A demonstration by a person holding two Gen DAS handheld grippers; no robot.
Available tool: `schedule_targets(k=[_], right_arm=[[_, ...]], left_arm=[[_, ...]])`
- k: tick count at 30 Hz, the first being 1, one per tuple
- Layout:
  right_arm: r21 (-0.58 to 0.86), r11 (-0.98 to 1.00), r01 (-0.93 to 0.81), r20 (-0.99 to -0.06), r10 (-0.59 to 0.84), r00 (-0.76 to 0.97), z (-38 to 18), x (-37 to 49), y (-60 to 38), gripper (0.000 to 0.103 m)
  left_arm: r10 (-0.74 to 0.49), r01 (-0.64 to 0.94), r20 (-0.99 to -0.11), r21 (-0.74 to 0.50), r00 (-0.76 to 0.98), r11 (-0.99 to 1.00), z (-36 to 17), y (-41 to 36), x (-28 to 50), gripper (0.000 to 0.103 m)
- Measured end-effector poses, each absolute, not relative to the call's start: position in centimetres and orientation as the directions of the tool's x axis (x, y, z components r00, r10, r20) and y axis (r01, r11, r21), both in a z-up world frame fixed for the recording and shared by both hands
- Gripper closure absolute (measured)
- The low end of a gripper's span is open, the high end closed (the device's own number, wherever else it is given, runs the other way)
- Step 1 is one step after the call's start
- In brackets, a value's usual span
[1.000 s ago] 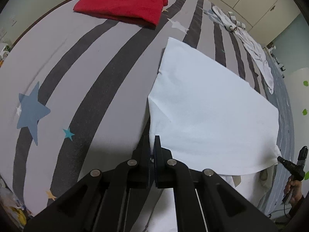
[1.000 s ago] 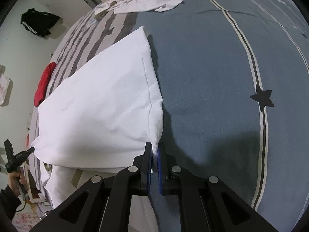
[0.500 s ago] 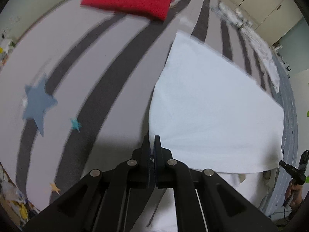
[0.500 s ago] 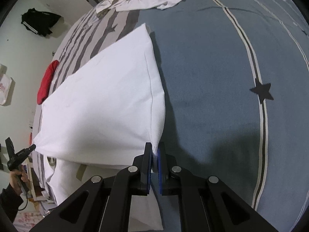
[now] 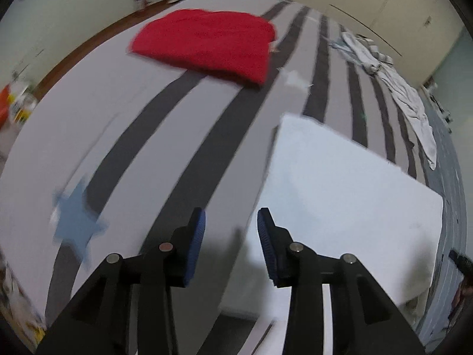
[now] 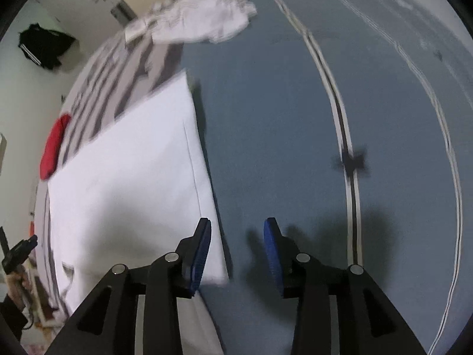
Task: Fold clothes
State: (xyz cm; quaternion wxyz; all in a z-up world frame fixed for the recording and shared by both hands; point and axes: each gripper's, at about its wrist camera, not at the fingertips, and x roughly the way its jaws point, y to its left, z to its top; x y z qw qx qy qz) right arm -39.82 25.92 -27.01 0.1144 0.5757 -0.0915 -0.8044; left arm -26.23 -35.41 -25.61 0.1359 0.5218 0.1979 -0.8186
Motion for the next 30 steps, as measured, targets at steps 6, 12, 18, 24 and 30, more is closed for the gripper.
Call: schedule_targets(k=[6, 12, 18, 24, 30], right_arm=[[0.297, -0.943, 0.15, -0.852, -0.333, -0.404, -26.4, -46.0, 22.2, 0.067], [0.293, -0.923, 0.248, -0.832, -0.374, -0.409, -28.8, -50.2, 16.2, 0.067], [0.21, -0.947, 0.244, -0.9, -0.285, -0.33, -33.2, -50.6, 14.6, 0.068], [0.194, -0.944, 0.267, -0.888, -0.285, -0.361, -33.5, -50.3, 15.0, 0.07], [0.205, -0.944, 0.26, -0.886, -0.292, -0.361, -33.1, -49.9, 16.0, 0.07]], left_arm=[[0.1, 0.395, -0.908, -0.273, -0.406, -0.877, -28.1, -36.2, -35.6, 0.069], [0.184, 0.298, -0.905, -0.31, -0.384, -0.903, -29.7, -35.2, -39.5, 0.079], [0.172, 0.304, -0.901, -0.307, -0.399, -0.902, -30.5, -36.7, -41.0, 0.094], [-0.016, 0.474, -0.915, -0.194, -0.403, -0.859, -30.1, -41.7, -38.3, 0.103], [0.055, 0.469, -0.909, -0.264, -0.412, -0.843, -29.3, -42.9, -37.4, 0.102]])
